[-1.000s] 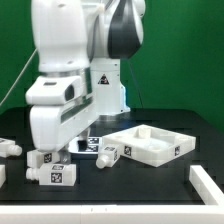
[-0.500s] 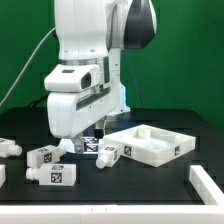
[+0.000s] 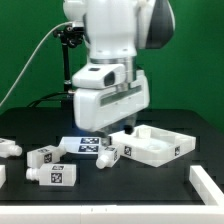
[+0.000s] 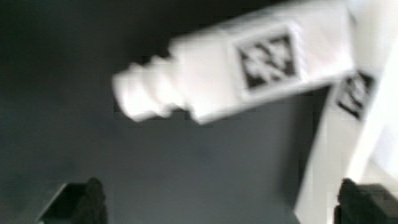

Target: Assemble one leg

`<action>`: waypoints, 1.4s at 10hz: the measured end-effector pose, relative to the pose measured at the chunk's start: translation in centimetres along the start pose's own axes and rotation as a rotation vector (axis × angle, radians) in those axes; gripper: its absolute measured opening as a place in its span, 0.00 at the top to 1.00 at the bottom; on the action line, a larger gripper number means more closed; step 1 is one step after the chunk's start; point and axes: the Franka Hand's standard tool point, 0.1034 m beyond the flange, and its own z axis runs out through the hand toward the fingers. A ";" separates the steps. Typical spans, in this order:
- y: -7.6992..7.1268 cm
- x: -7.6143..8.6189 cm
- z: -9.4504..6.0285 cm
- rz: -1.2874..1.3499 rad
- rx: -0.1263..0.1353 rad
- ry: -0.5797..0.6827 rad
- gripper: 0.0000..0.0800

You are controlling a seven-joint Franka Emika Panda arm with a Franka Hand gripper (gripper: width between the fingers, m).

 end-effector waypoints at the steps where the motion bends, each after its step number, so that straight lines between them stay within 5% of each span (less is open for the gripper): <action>1: 0.0 0.5 -0.1 0.011 -0.008 0.007 0.19; 5: 0.1 0.2 0.0 0.011 -0.005 0.005 0.19; 6: -0.4 0.3 0.2 0.047 -0.021 0.017 0.19; 8: -4.5 -0.5 2.0 0.094 -0.036 0.027 0.19; 11: -5.9 -1.0 5.2 0.114 -0.031 0.034 0.19; 14: -6.1 -0.8 5.4 0.109 -0.034 0.037 0.25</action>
Offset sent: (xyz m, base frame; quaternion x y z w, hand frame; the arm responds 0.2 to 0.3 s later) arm 0.0000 0.0000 0.0000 0.0000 0.0000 0.0000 1.0000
